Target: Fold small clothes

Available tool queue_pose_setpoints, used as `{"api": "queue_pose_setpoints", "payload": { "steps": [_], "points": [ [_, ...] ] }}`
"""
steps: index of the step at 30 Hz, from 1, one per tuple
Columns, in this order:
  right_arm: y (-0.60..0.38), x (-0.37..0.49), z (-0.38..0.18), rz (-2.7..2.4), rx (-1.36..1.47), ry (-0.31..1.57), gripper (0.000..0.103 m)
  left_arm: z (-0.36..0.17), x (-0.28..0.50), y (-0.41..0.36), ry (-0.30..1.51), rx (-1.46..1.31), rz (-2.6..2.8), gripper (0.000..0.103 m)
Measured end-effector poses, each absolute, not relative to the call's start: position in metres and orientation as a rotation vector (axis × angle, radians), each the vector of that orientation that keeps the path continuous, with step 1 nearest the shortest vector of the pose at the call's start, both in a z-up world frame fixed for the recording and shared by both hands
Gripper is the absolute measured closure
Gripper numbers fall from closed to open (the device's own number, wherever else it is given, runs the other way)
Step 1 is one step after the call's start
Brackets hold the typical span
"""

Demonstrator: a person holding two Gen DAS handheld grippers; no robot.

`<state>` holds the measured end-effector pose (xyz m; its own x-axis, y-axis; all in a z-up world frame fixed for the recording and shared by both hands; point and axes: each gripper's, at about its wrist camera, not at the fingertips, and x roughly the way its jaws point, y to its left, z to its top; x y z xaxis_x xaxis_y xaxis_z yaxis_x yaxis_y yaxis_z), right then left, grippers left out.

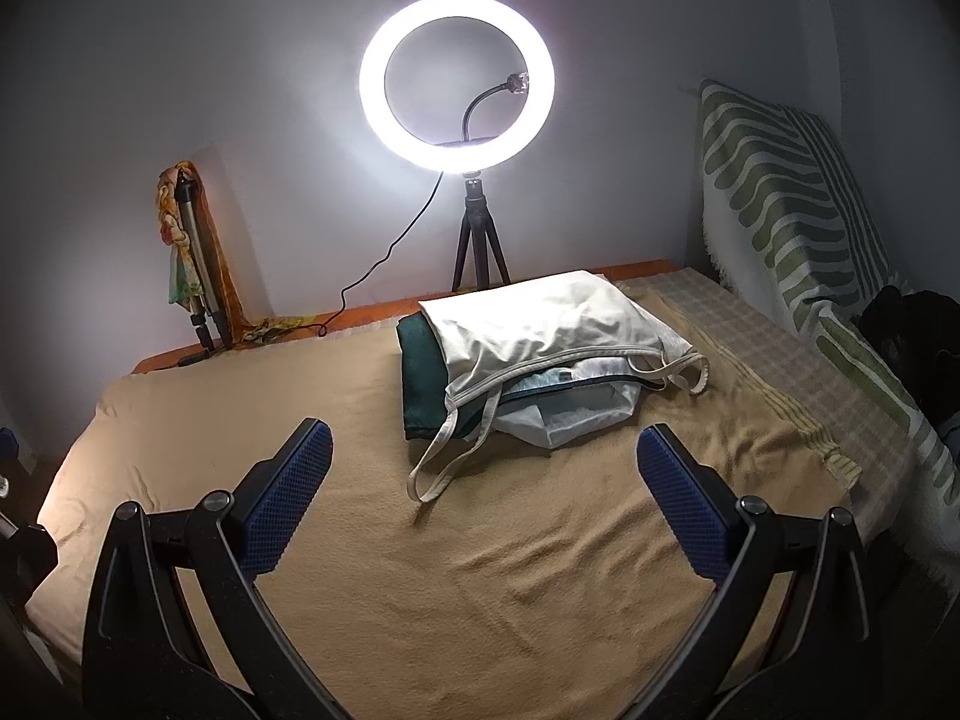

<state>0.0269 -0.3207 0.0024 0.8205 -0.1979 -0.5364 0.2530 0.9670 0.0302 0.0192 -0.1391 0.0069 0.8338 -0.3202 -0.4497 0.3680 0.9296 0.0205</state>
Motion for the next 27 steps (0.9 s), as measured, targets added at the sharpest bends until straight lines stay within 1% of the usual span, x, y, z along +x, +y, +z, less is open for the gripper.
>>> {"api": "queue_pose_setpoints", "payload": {
  "steps": [27],
  "points": [
    [-0.31,0.028,-0.002,-0.218,0.091,0.578,0.0,0.01,0.018,-0.134,0.448,0.108,-0.363,0.0]
  ]
}}
